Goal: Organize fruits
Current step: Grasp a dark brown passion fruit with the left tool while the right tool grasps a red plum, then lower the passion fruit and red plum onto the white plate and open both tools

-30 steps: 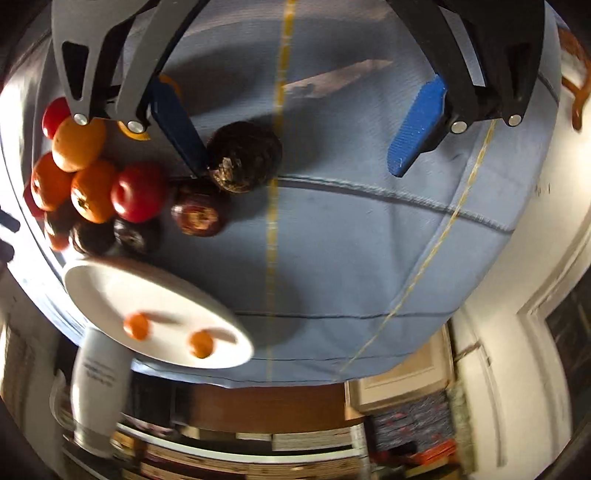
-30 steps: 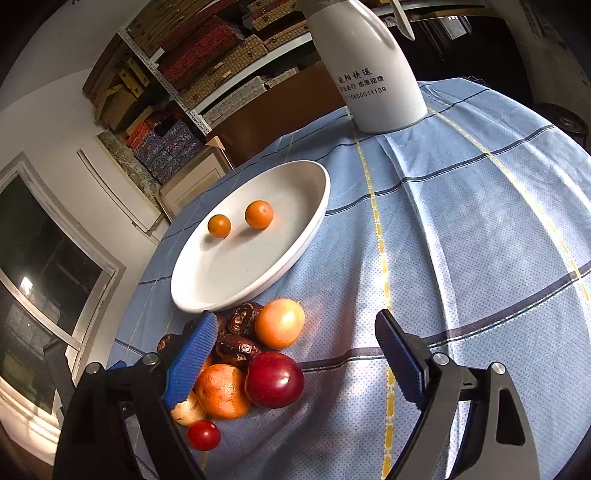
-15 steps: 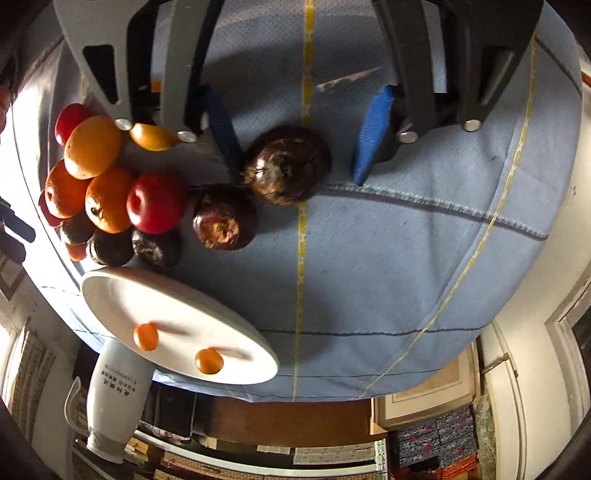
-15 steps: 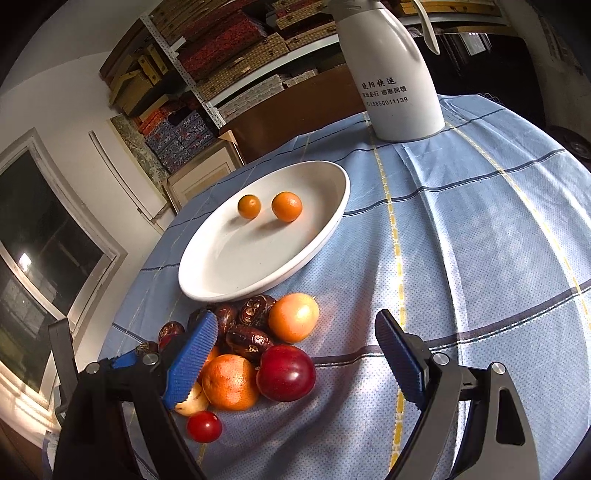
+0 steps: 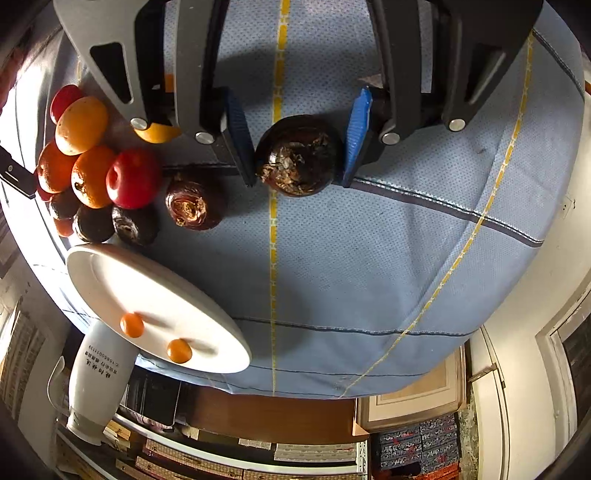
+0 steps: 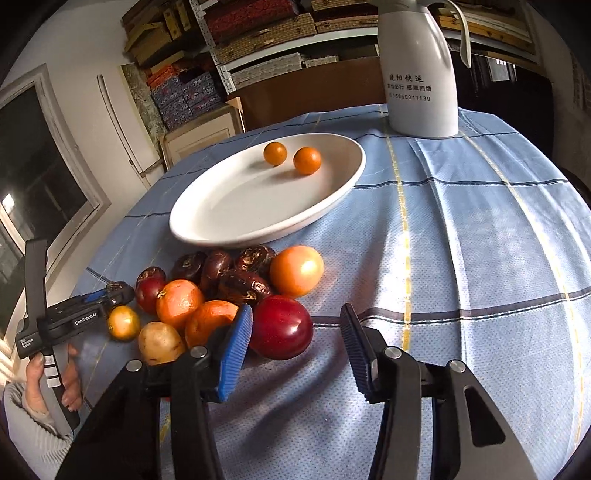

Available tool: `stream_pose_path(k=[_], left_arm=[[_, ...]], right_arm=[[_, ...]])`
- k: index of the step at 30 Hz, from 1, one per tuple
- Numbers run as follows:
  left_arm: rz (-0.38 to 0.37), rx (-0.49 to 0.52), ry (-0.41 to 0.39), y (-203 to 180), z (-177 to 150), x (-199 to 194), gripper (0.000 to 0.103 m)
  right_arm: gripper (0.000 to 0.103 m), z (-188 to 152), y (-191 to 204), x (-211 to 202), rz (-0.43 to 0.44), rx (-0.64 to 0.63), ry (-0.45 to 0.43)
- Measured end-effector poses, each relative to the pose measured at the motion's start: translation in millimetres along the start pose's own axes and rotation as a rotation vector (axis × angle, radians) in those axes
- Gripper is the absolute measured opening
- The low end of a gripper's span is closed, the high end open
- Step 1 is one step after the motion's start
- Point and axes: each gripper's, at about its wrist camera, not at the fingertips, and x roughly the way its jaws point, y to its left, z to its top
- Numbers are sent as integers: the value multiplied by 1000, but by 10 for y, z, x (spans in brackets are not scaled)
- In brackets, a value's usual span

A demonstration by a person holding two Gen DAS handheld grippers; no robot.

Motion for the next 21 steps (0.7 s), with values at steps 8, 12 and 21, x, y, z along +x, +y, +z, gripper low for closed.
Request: stream_pose_path(k=[8, 12, 21], left_arm=[[-3, 1, 0, -5, -5, -2, 45], [-11, 1, -2, -7, -8, -15, 45], [-44, -50, -8, 81, -7, -52, 45]], right_arm=[[43, -24, -173, 150, 165, 137, 94], [40, -49, -211, 180, 212, 176, 111], [39, -36, -203, 130, 183, 172, 81]])
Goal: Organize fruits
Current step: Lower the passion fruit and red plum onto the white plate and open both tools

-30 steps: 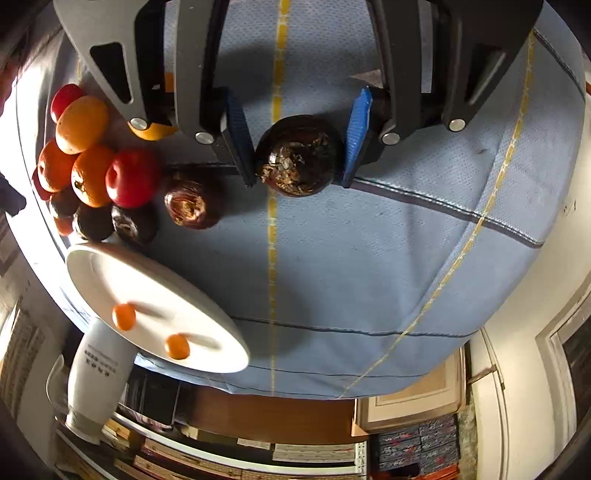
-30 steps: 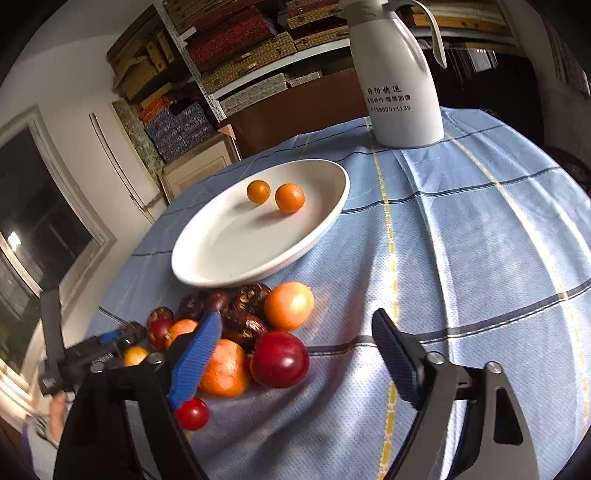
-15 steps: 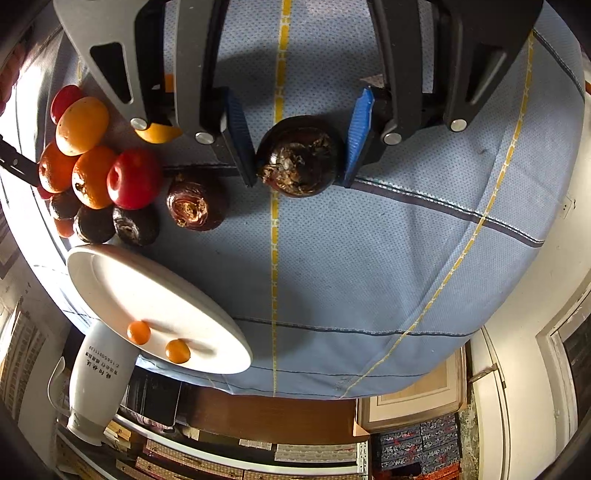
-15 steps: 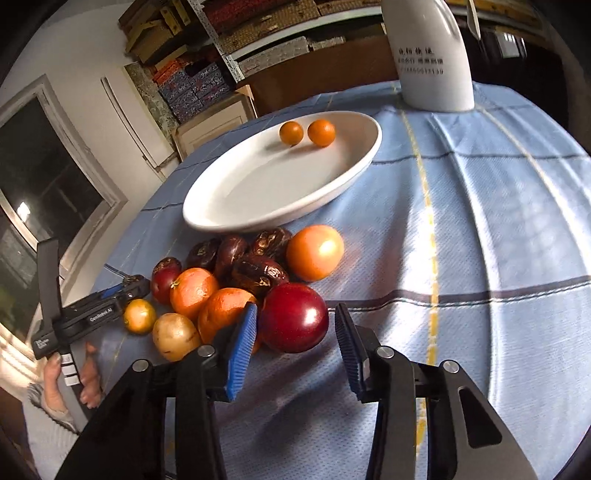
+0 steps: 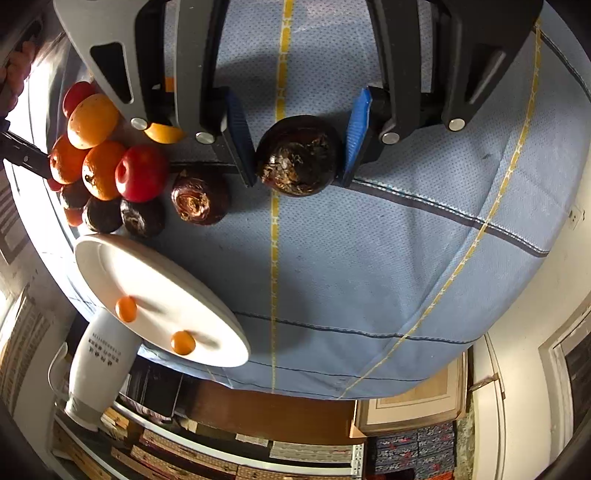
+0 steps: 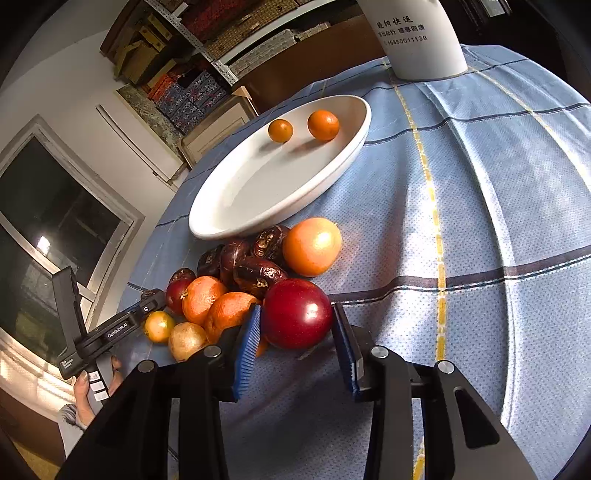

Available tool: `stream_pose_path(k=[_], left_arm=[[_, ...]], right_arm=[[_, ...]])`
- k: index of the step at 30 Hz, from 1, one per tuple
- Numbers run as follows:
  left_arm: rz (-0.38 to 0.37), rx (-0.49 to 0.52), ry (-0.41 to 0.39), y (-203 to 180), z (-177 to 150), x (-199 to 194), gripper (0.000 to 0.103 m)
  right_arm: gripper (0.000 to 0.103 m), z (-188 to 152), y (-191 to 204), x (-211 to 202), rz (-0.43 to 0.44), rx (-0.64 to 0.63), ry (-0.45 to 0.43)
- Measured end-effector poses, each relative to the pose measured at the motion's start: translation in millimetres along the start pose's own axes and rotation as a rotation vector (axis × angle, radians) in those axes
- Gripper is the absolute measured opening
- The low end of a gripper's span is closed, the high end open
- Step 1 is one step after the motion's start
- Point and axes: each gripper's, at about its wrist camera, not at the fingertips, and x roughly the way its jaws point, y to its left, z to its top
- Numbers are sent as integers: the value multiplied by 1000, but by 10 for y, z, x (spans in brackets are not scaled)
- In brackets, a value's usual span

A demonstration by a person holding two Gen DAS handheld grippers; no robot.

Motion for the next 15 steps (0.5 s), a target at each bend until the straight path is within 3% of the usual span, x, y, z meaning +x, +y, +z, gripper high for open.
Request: stream_pose_path(k=[7, 15], left_arm=[[-25, -19, -106, -56, 87, -266, 45], [-72, 89, -129, -725, 720, -202, 45]], right_arm=[[39, 66, 16, -160, -6, -2, -81], [39, 726, 389, -95, -53, -78, -138]])
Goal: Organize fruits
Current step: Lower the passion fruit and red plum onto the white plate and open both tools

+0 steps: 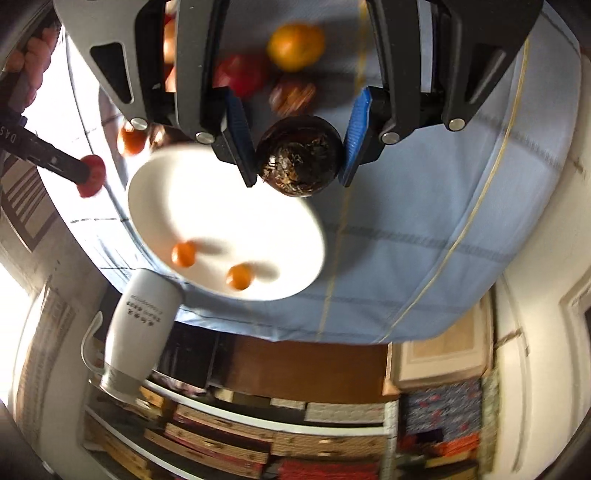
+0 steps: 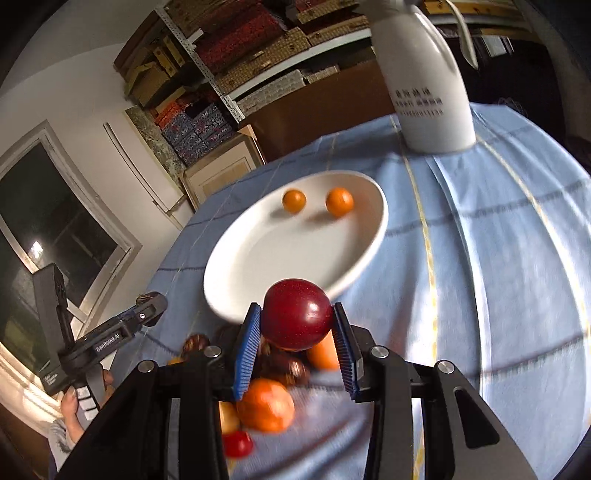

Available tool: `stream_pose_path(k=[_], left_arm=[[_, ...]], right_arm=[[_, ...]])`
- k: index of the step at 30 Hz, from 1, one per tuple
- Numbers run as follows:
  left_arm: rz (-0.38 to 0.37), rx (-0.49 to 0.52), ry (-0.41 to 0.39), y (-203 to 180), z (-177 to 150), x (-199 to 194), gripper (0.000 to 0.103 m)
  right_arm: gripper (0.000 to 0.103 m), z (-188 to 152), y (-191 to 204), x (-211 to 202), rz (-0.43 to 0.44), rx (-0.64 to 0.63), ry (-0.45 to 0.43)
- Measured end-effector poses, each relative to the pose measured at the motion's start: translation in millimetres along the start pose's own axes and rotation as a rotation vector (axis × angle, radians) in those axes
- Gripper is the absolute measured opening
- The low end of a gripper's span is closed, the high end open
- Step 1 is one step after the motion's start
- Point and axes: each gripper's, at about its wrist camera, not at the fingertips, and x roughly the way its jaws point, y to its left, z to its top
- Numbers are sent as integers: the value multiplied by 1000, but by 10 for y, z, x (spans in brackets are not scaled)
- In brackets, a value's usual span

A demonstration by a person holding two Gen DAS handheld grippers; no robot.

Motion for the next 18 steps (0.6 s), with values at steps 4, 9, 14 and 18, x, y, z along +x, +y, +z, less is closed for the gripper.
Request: stream_pose_path(k=[4, 9, 14, 18], left_arm=[[-3, 23, 41, -219, 198, 382, 45], [-21, 33, 100, -286, 243, 770, 45], [-24, 28, 88, -228, 193, 745, 56], [-7, 27, 36, -183, 171, 540, 61]], right_arm=[[39, 213, 29, 373, -42, -18, 12], [41, 278, -3, 652, -65, -44, 20], [46, 278, -25, 571, -54, -32, -16], [48, 208, -3, 480, -73, -57, -38]])
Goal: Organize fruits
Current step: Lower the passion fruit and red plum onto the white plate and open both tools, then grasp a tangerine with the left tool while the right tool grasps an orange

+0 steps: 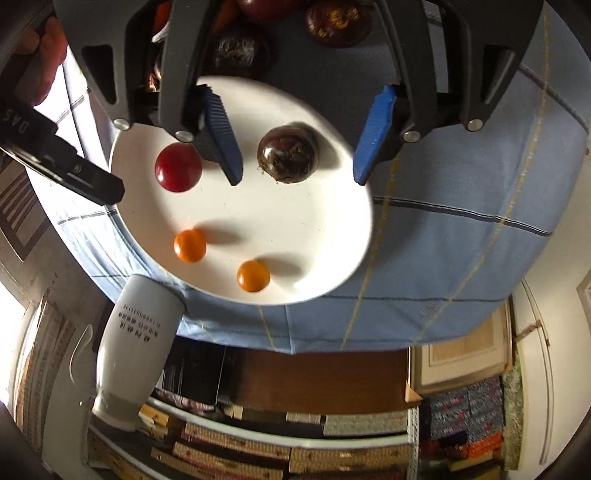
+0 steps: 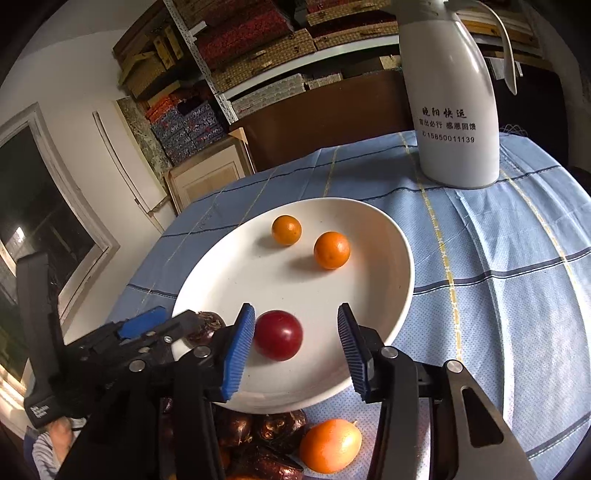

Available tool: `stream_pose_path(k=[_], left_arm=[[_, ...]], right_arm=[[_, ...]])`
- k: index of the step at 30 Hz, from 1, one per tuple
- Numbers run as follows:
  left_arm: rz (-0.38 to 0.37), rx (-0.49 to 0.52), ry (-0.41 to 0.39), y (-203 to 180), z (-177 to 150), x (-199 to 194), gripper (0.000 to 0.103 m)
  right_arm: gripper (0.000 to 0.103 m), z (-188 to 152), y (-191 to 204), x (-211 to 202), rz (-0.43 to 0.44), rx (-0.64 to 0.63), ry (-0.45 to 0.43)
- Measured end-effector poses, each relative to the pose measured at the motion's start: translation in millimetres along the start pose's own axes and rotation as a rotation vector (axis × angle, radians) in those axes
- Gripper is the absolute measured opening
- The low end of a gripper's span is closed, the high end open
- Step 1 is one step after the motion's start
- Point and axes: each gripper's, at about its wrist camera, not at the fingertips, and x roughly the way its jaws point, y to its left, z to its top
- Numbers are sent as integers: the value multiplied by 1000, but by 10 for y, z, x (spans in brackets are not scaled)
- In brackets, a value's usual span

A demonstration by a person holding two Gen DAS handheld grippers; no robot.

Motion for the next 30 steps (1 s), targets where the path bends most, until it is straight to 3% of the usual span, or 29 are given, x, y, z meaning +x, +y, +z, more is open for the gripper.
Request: stream_pose_path(k=[10, 14, 18, 22, 28, 30], left_arm=[[52, -37, 14, 260, -453, -311, 61], [73, -76, 9, 406, -679, -495, 80], [45, -84, 33, 462, -933, -631, 80], [50, -29, 65, 377, -1111, -666, 80], [79, 22, 115, 274, -1153, -549, 80], [75, 18, 118, 286, -1148, -533, 75]], right_arm=[[58, -240, -83, -261, -19, 10, -10], [65, -372, -227, -420, -25, 72, -13], [66, -464, -307, -489, -21, 103, -7], [67, -515, -299, -500, -28, 100, -4], [67, -535, -337, -462, -24, 118, 18], [67, -534, -343, -447, -18, 123, 24]])
